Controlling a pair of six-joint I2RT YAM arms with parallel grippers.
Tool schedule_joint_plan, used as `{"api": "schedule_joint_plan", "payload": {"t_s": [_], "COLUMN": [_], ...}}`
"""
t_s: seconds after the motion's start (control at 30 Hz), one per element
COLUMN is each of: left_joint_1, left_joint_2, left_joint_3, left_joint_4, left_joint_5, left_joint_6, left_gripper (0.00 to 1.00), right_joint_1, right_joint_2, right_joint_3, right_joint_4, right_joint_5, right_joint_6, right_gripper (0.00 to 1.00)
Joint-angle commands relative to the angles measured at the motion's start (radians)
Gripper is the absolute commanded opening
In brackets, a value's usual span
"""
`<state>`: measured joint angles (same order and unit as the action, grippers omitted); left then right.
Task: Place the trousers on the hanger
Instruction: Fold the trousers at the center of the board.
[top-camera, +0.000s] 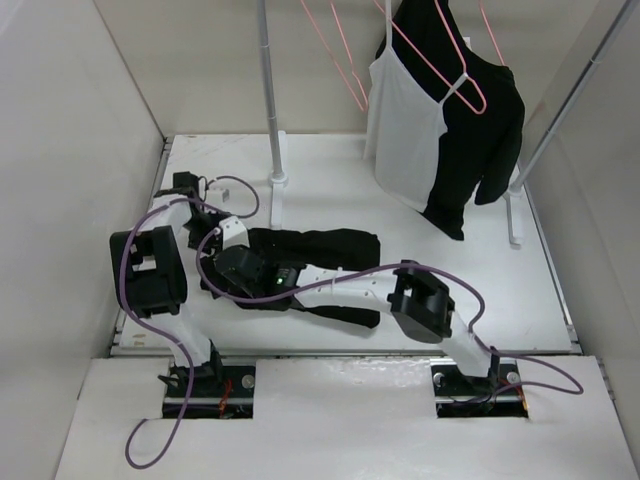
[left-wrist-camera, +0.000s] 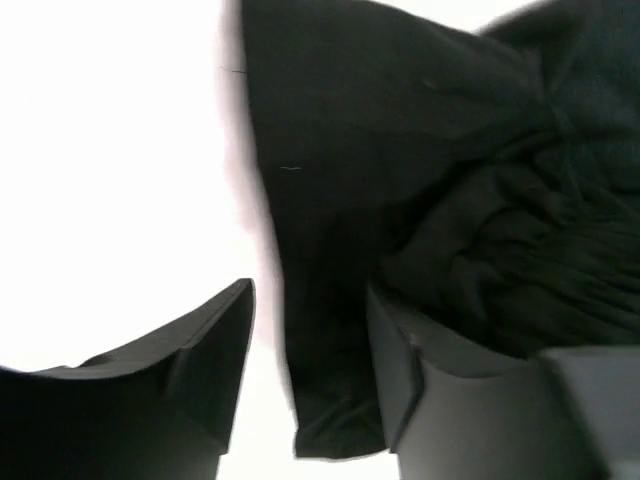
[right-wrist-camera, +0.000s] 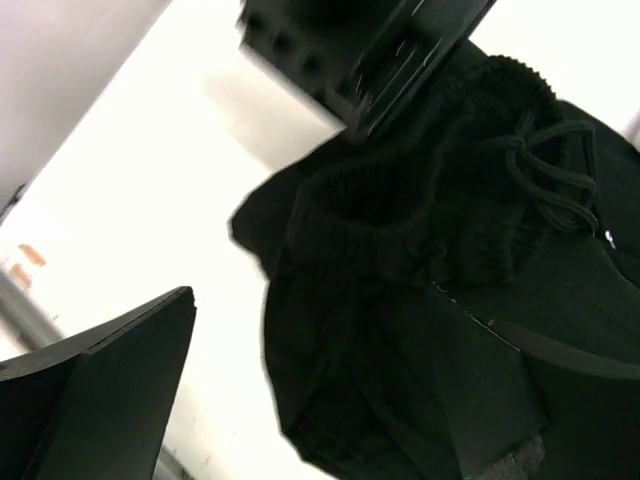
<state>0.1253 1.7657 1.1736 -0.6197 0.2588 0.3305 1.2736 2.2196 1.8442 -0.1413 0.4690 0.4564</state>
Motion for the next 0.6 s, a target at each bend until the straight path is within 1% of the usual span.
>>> {"api": "schedule_joint_plan", "payload": {"t_s": [0.0, 0.07, 0.1, 0.13, 0.17, 0.2, 0.23, 0.27, 0.3, 0.33, 0.37, 0.4, 0.43, 0.47, 0.5, 0.53, 0.57], "left_joint_1": [0.040, 0.053, 0.053, 0.053, 0.053, 0.053, 0.053, 0.053, 0.053, 0.062, 0.071, 0.071, 0.082, 0.082, 0.082, 0.082, 0.082], "left_joint_2": [-0.017, -0.026, -0.026, -0.035, -0.044, -0.045, -0.055, -0.069, -0.069, -0.084, -0.098, -0.107, -0.117, -0.130, -0.156, -0.170, -0.184], "left_joint_3": [0.122, 0.171, 0.194, 0.230, 0.247, 0.259, 0.271, 0.271, 0.271, 0.271, 0.299, 0.314, 0.328, 0.346, 0.347, 0.363, 0.379], "left_joint_4": [-0.080, -0.096, -0.097, -0.110, -0.126, -0.126, -0.135, -0.135, -0.120, -0.120, -0.111, -0.110, -0.120, -0.120, -0.111, -0.110, -0.110], "left_joint_5": [-0.013, -0.036, -0.050, -0.061, -0.073, -0.073, -0.093, -0.128, -0.151, -0.173, -0.187, -0.187, -0.187, -0.187, -0.199, -0.199, -0.179], "left_joint_6": [-0.018, -0.028, -0.028, -0.028, -0.028, -0.028, -0.039, -0.039, -0.054, -0.065, -0.074, -0.087, -0.087, -0.087, -0.087, -0.078, -0.077], "left_gripper": [0.48, 0.52, 0.54, 0.58, 0.61, 0.62, 0.64, 0.65, 0.65, 0.67, 0.67, 0.67, 0.67, 0.69, 0.69, 0.69, 0.69], "right_joint_1": [0.039, 0.052, 0.052, 0.062, 0.063, 0.072, 0.072, 0.072, 0.072, 0.072, 0.072, 0.072, 0.072, 0.055, 0.006, -0.038, -0.096], "right_joint_2": [-0.101, -0.145, -0.214, -0.256, -0.297, -0.384, -0.426, -0.464, -0.500, -0.570, -0.606, -0.642, -0.720, -0.760, -0.800, -0.837, -0.909], "right_joint_3": [-0.012, -0.045, -0.074, -0.109, -0.185, -0.227, -0.265, -0.334, -0.365, -0.399, -0.431, -0.491, -0.523, -0.557, -0.635, -0.679, -0.726], "right_joint_4": [0.065, 0.065, 0.065, 0.054, 0.033, 0.010, -0.018, -0.102, -0.159, -0.209, -0.304, -0.345, -0.375, -0.401, -0.431, -0.431, -0.431], "right_joint_5": [-0.059, -0.088, -0.102, -0.139, -0.156, -0.165, -0.174, -0.158, -0.117, -0.068, 0.016, 0.042, 0.062, 0.075, 0.065, 0.034, -0.005], "right_joint_6": [-0.087, -0.120, -0.142, -0.142, -0.154, -0.154, -0.154, -0.154, -0.145, -0.084, -0.052, -0.023, 0.052, 0.098, 0.146, 0.187, 0.247], "right_gripper": [1.00, 1.00, 1.00, 1.00, 1.00, 1.00, 1.00, 1.00, 1.00, 1.00, 1.00, 1.00, 1.00, 1.00, 1.00, 1.00, 1.00]}}
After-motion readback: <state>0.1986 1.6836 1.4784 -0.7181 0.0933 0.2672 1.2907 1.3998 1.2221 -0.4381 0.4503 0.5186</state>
